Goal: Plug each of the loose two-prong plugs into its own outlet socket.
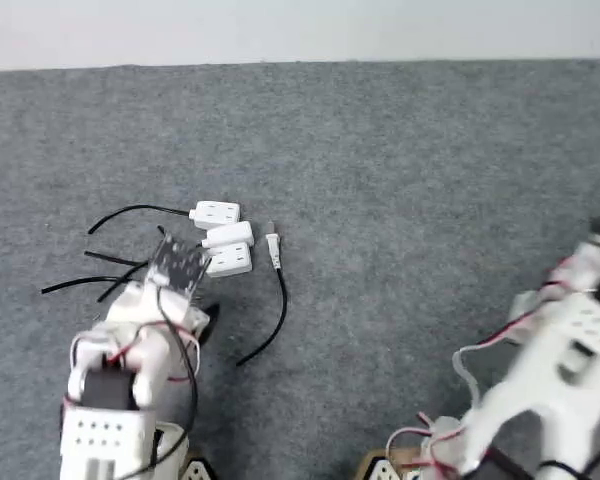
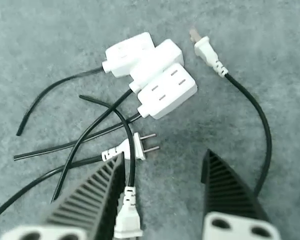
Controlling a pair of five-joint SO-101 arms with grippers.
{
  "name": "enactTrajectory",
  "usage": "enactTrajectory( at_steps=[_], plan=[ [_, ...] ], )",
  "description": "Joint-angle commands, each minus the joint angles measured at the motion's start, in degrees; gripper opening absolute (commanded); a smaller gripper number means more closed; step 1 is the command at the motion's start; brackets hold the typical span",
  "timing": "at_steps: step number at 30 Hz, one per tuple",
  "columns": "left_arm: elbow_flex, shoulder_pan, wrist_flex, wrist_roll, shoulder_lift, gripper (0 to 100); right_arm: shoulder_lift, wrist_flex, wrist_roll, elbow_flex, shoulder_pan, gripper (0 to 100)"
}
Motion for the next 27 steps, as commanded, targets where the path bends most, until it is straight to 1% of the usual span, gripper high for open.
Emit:
enactTrajectory(
  at_steps=[1, 4, 8, 13, 17, 19, 22, 26, 27],
  plan=[
    [-8.8, 0.0, -3.0, -5.7, 12.9, 24, -3.4, -9.0, -3.3, 7.6, -9.3, 23.4],
    [-12.4, 0.0, -5.9, -12.9, 22.1, 24, -3.5, -15.1, -2.7, 12.4, -11.6, 23.4],
    [-13.9, 0.1, -14.1, -19.5, 31.8, 24, -3.5, -19.8, -2.2, 15.7, -11.6, 23.3],
    [-13.7, 1.8, -23.2, -28.3, 42.0, 24, -3.3, -24.6, -2.1, 18.2, -11.6, 23.3],
    [-15.3, 1.3, -33.5, -28.9, 49.5, 24, -3.3, -25.0, -2.1, 18.5, -11.6, 23.3],
    [-17.1, 1.3, -35.9, -29.0, 53.6, 24, -3.3, -26.1, -2.1, 18.6, -11.8, 23.3],
    [-22.6, 1.3, -36.1, -30.3, 60.9, 24, -3.3, -28.7, -2.1, 19.7, -11.9, 23.3],
    [-30.3, 1.5, -35.7, -31.2, 70.2, 24, -3.3, -29.5, -2.1, 20.0, -12.1, 23.3],
    [-31.8, 1.7, -34.3, -31.6, 71.9, 24, -3.3, -29.6, -2.1, 20.0, -12.4, 23.3]
  ],
)
